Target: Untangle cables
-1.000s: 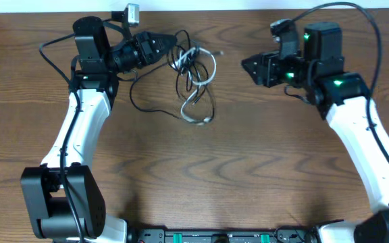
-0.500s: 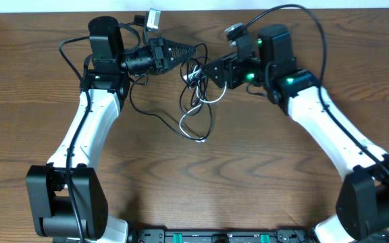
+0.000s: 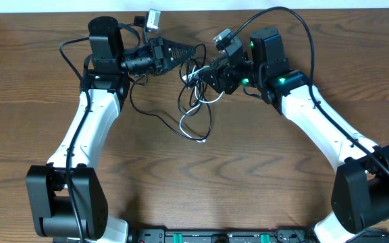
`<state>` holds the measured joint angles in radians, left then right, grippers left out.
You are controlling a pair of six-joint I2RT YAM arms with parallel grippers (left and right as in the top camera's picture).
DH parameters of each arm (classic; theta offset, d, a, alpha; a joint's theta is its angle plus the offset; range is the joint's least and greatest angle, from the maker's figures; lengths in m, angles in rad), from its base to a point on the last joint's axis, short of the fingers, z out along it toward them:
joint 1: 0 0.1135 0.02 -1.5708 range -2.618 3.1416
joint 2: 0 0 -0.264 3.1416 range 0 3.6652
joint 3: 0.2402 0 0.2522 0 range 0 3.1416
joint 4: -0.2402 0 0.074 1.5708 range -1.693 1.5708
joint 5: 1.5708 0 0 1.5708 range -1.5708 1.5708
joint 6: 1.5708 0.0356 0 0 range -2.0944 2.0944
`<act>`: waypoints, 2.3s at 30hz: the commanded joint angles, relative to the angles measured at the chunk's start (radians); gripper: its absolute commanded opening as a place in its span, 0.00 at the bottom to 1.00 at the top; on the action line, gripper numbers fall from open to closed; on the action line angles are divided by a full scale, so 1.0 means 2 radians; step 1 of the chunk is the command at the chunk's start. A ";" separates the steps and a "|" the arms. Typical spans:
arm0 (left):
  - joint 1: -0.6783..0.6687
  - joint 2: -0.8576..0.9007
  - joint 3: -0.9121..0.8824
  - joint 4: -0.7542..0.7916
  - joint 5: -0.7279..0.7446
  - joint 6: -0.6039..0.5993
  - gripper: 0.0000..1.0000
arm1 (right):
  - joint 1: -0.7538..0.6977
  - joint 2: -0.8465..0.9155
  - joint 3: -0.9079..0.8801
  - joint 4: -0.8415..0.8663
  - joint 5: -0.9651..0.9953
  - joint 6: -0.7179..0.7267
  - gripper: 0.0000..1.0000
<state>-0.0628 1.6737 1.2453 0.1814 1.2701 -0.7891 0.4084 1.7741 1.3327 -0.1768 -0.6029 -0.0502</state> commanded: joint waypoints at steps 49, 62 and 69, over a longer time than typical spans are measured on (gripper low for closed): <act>0.025 -0.009 0.009 -0.278 -0.321 0.159 0.13 | -0.049 -0.036 0.007 -0.074 -0.018 0.031 0.01; 0.025 0.018 0.009 -0.374 -0.396 0.244 0.48 | -0.048 -0.037 0.007 -0.115 0.020 0.053 0.01; 0.023 0.021 0.009 -0.345 -0.417 0.315 0.52 | -0.048 -0.037 0.007 -0.123 0.034 0.058 0.01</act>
<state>-0.0109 1.7096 1.2507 -0.5373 0.4686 -0.2646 0.3168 1.7184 1.3342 -0.4232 -0.5556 0.0494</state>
